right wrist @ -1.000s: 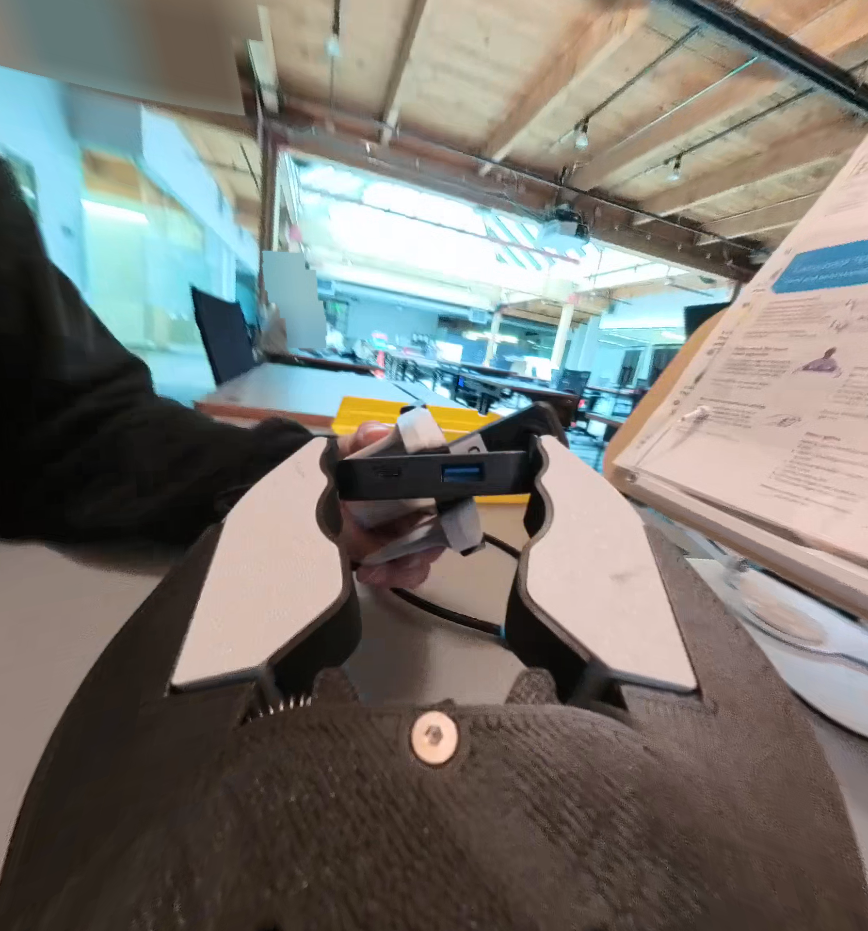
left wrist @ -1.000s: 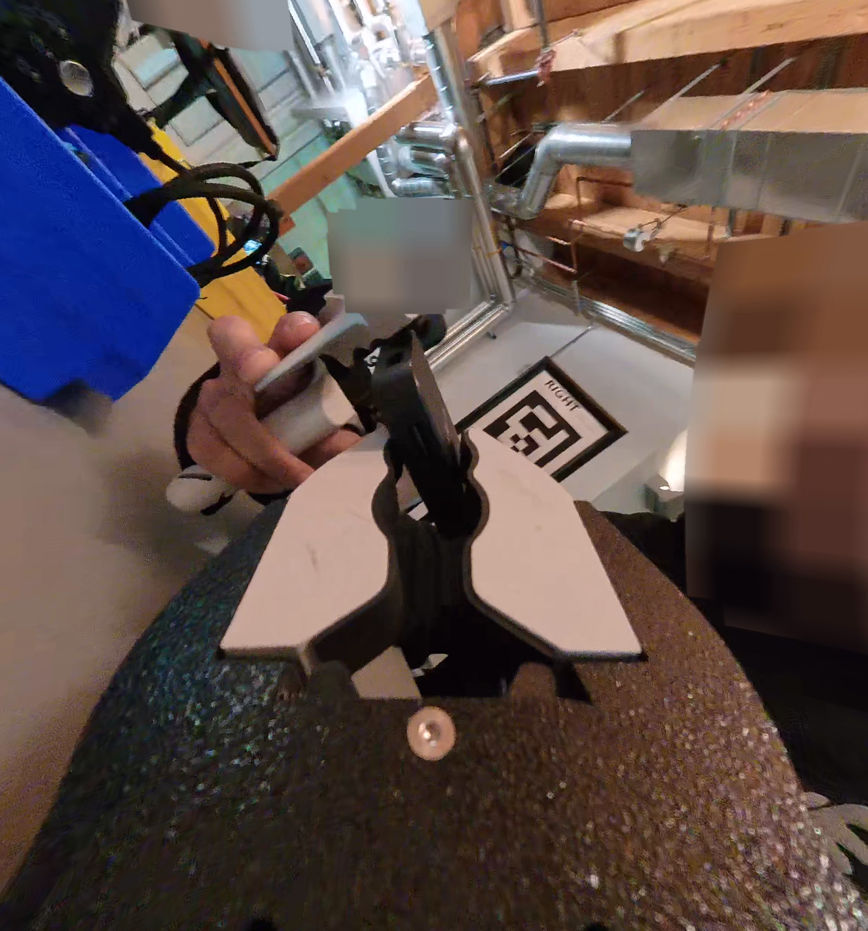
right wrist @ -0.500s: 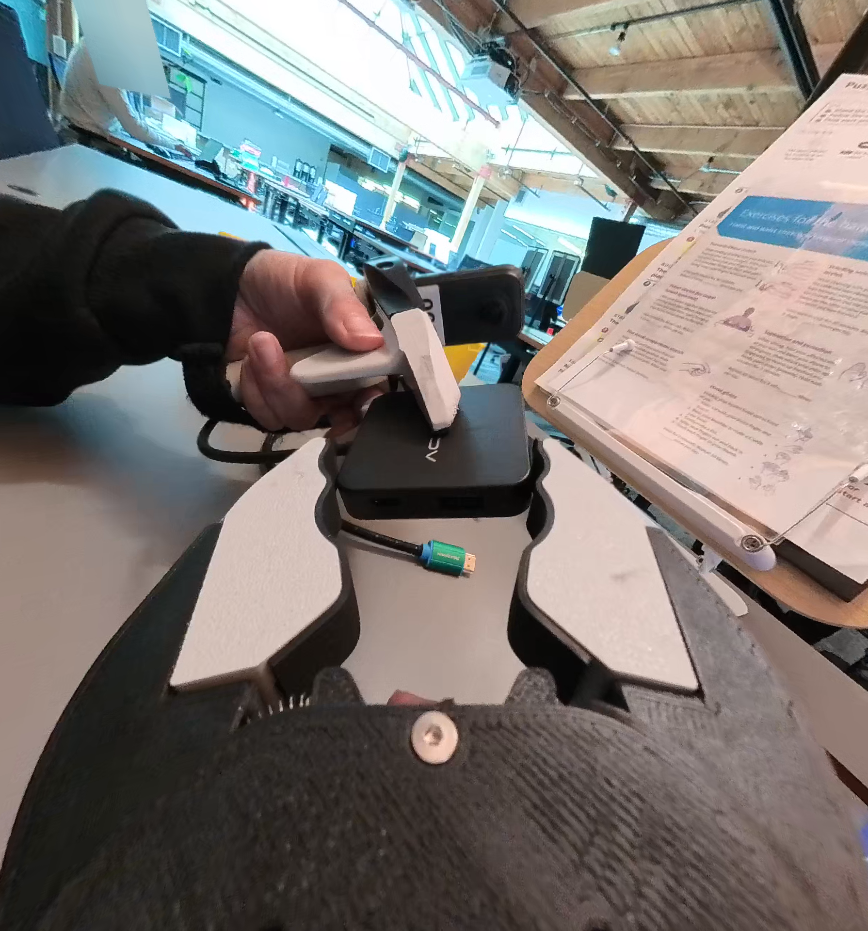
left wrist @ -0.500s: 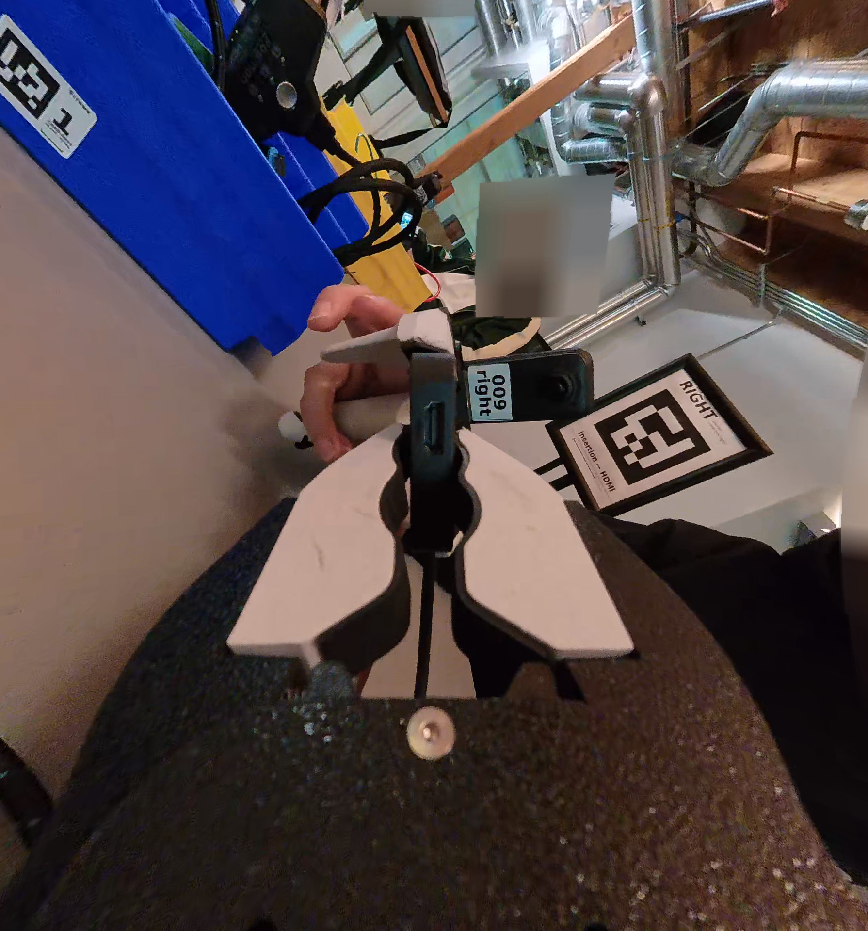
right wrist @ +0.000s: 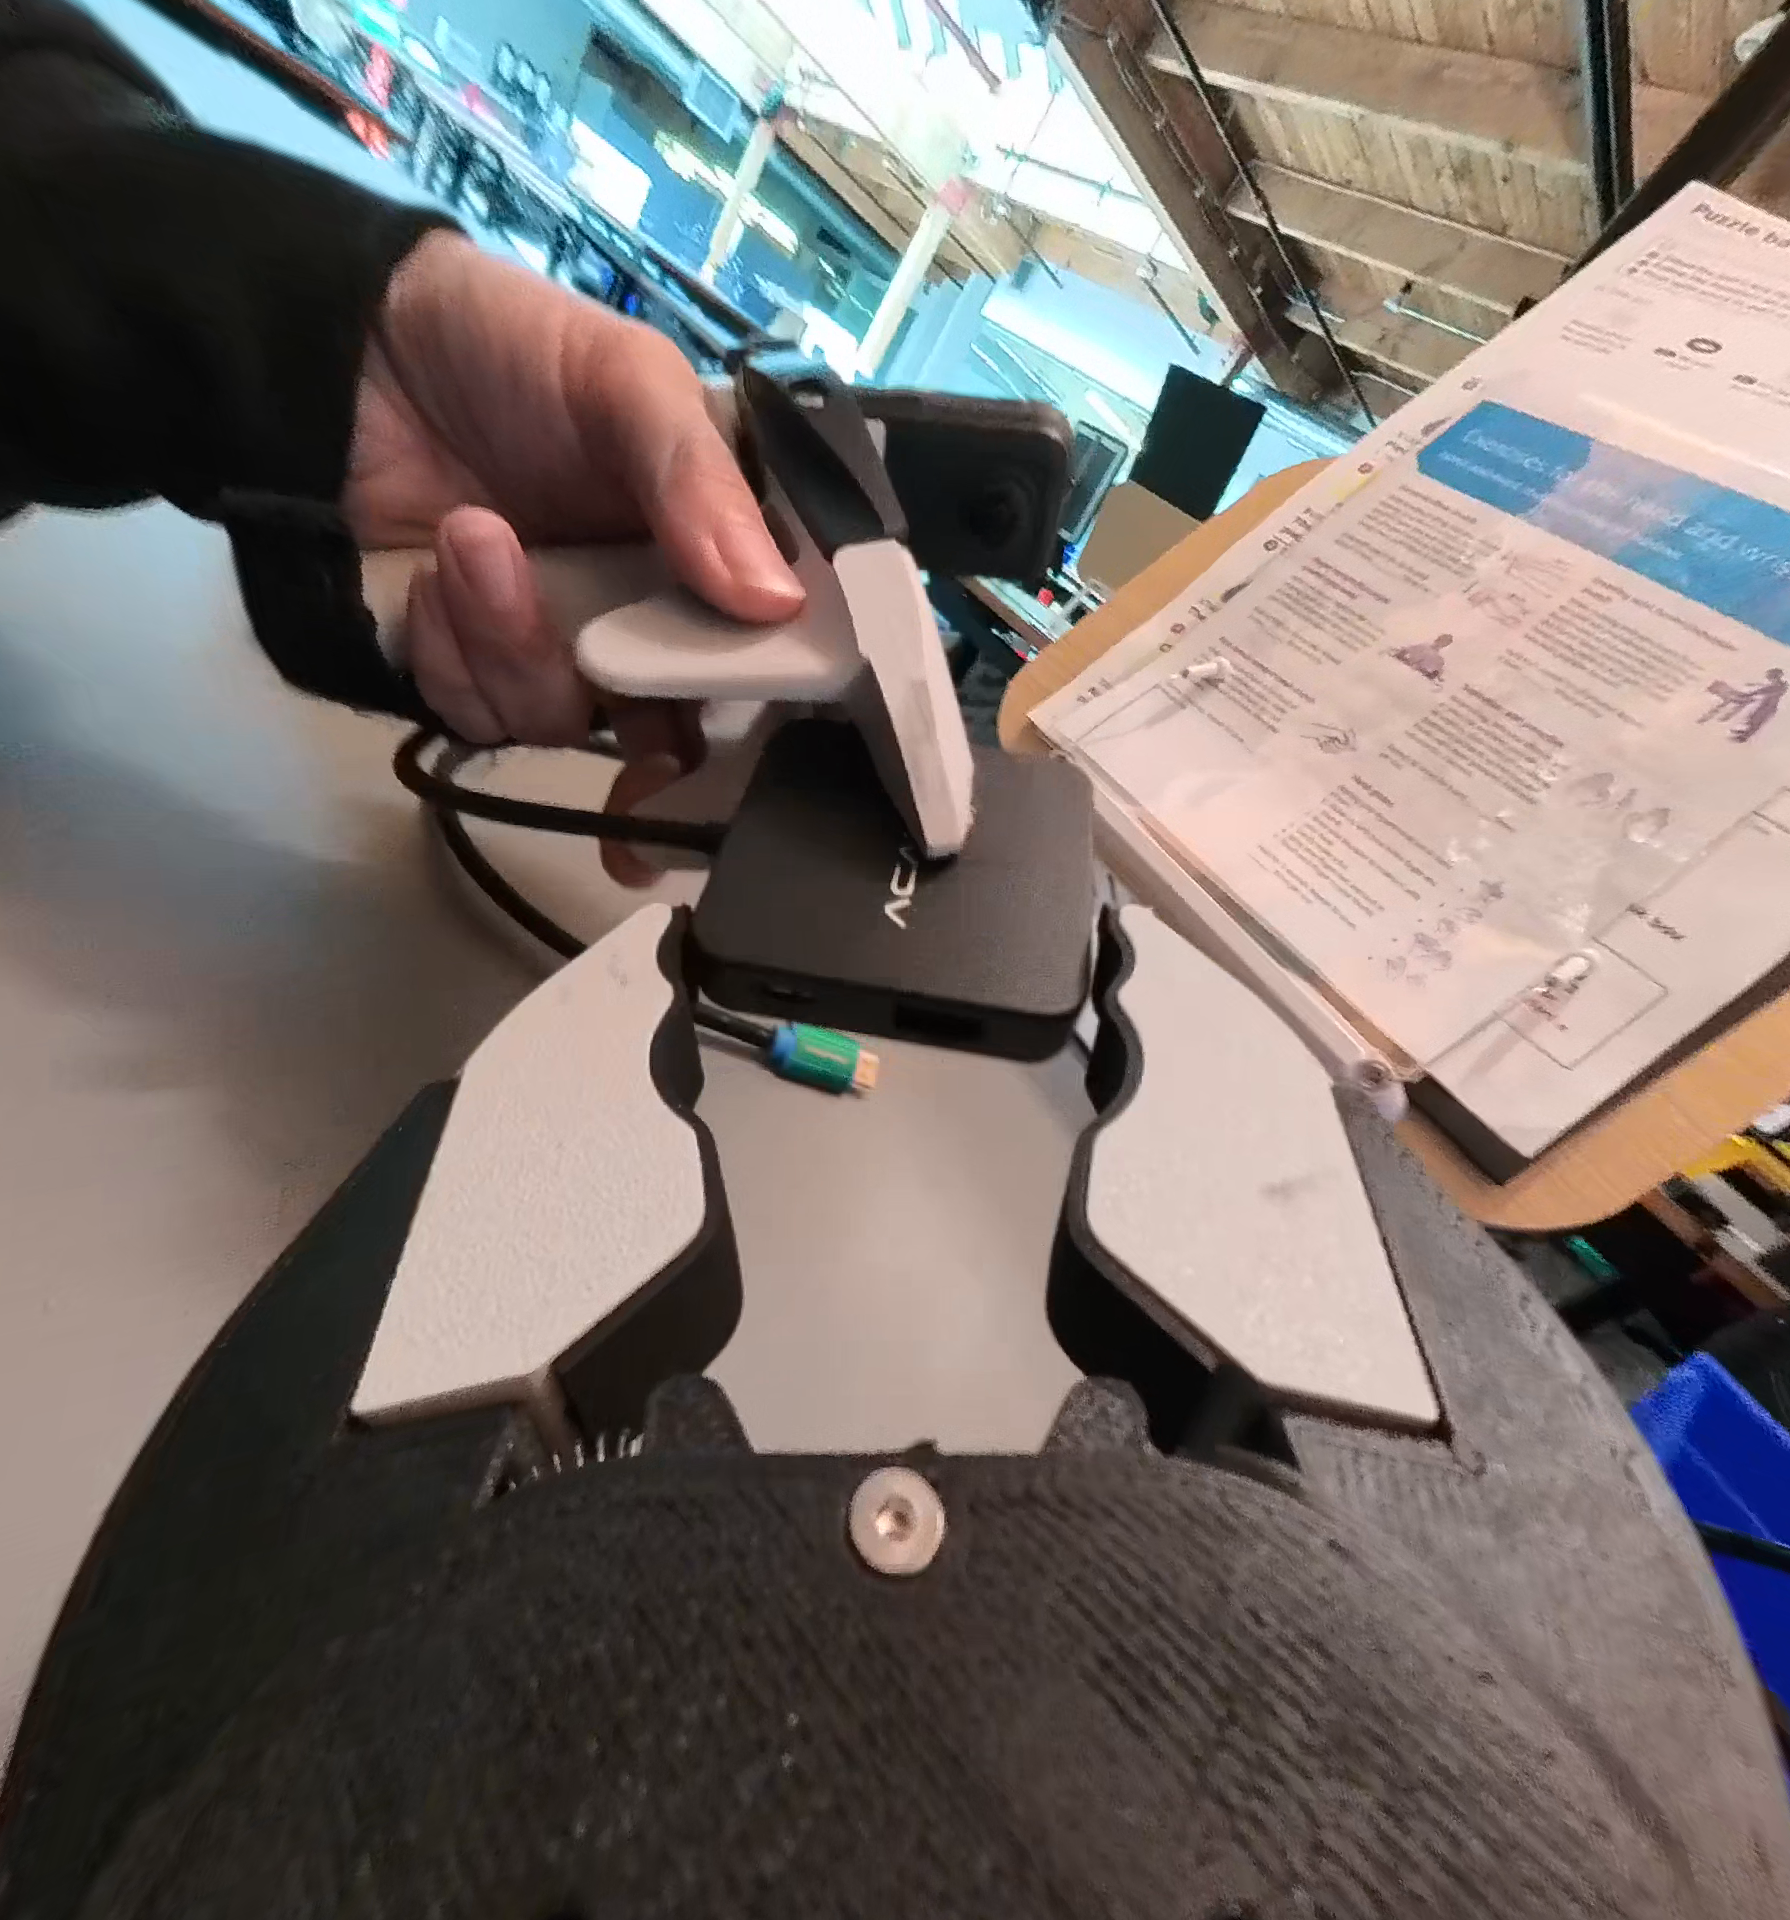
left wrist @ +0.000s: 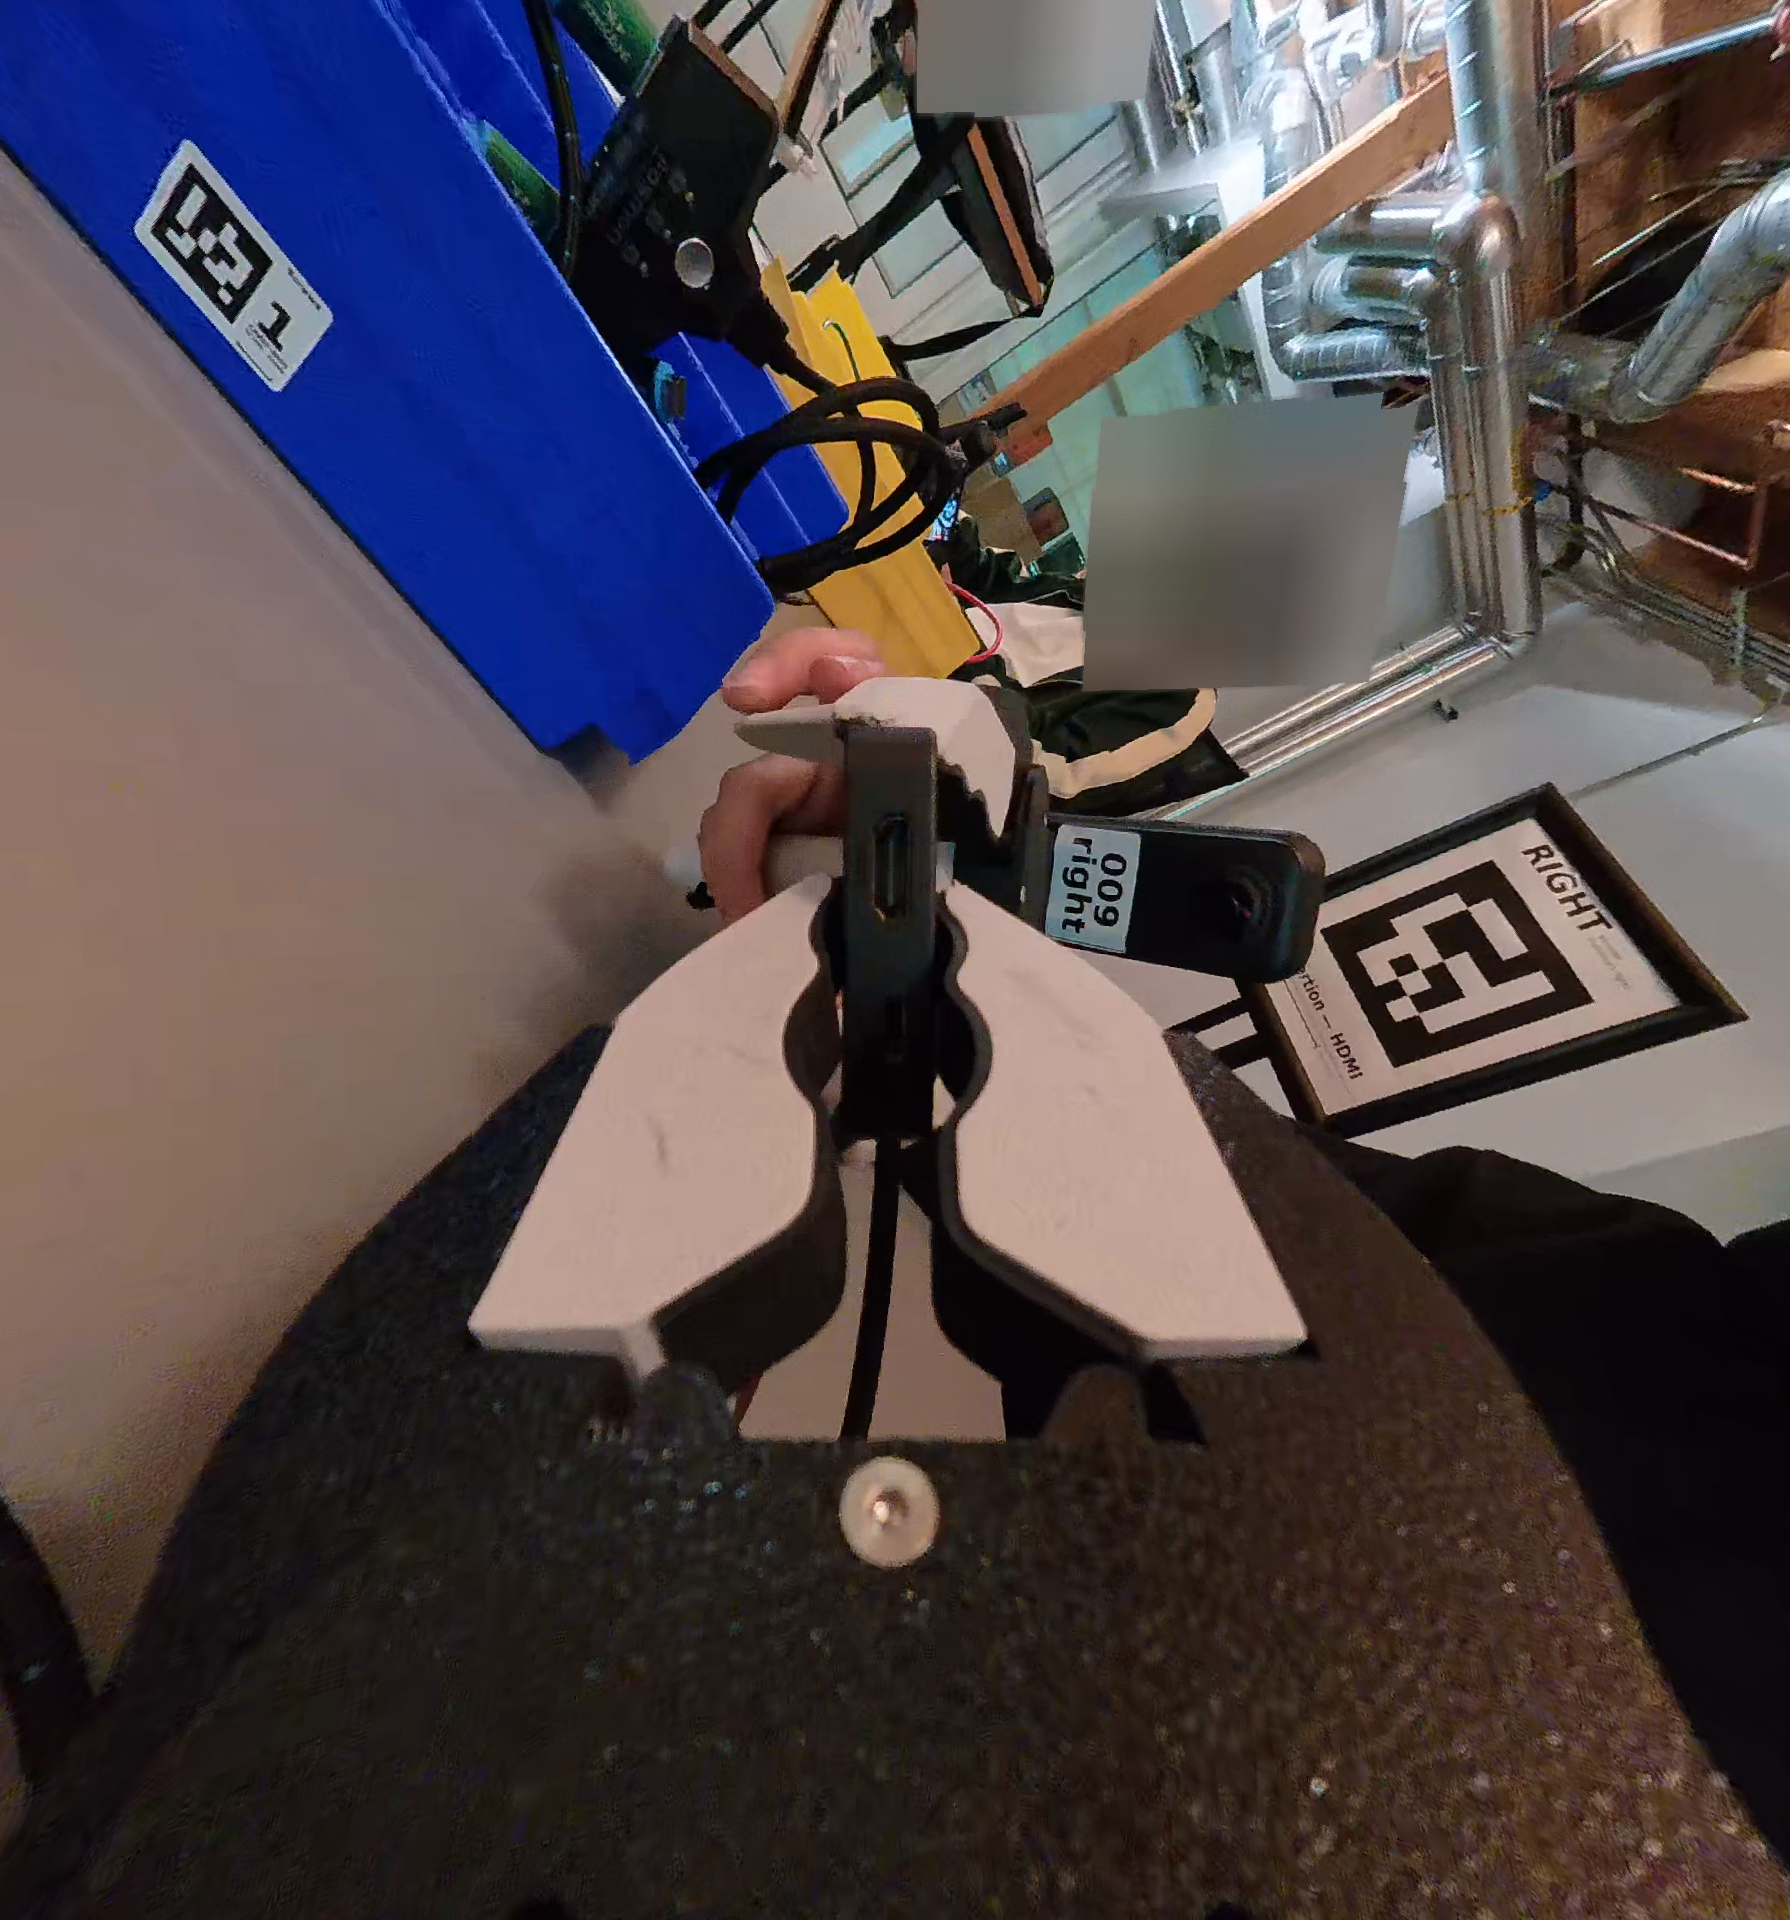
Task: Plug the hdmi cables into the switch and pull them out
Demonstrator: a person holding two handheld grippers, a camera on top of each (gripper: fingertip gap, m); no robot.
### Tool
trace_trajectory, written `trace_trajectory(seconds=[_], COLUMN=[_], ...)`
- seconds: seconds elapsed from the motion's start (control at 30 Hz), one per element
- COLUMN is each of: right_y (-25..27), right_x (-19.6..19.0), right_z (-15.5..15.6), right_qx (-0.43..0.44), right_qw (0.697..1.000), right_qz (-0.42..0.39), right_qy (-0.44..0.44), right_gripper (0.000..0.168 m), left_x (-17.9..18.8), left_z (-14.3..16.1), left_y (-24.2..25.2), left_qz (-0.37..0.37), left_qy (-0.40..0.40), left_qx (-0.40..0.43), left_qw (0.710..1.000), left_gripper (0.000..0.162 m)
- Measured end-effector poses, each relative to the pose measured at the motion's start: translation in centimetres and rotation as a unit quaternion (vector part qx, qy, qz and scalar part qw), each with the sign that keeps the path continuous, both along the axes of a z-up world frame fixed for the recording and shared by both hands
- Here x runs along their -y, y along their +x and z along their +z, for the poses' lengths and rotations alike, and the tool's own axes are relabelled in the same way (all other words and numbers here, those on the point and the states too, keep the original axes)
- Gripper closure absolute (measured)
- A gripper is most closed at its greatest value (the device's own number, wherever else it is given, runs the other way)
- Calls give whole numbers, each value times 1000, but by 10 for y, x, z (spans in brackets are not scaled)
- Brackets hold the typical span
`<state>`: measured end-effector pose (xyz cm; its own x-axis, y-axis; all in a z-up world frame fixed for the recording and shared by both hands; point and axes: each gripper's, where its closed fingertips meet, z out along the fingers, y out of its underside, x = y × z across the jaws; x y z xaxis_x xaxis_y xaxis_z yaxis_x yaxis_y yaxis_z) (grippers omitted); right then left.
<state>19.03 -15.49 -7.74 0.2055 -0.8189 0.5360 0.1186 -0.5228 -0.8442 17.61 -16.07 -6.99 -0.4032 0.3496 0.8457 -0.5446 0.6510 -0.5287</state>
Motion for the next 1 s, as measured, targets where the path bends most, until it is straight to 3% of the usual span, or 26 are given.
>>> trace_trajectory(seconds=[0.23, 0.47, 0.7, 0.8, 0.9, 1.0], right_y=[8, 9, 17, 7, -17, -34], right_x=[3, 10, 9, 13, 24, 30], right_z=[-1, 2, -9, 5, 26, 39], right_qx=[6, 16, -44, -31, -6, 6], right_qw=[999, 996, 991, 985, 972, 966], right_qz=[-37, -35, -25, 7, 41, 75], right_qy=[-6, 83, 124, 169, 229, 248], right_gripper=[91, 92, 93, 93, 93, 93], left_x=[1, 12, 13, 6, -8, -14], left_z=[5, 3, -5, 23, 46, 8], left_y=[6, 1, 12, 23, 59, 97], left_qz=[33, 65, 66, 73, 137, 175], left_qy=[-1, 3, 7, -47, -111, -71], left_qx=[38, 22, 8, 16, 134, 358], left_qw=[999, 998, 998, 996, 975, 914], left_gripper=[149, 148, 147, 130, 144, 144])
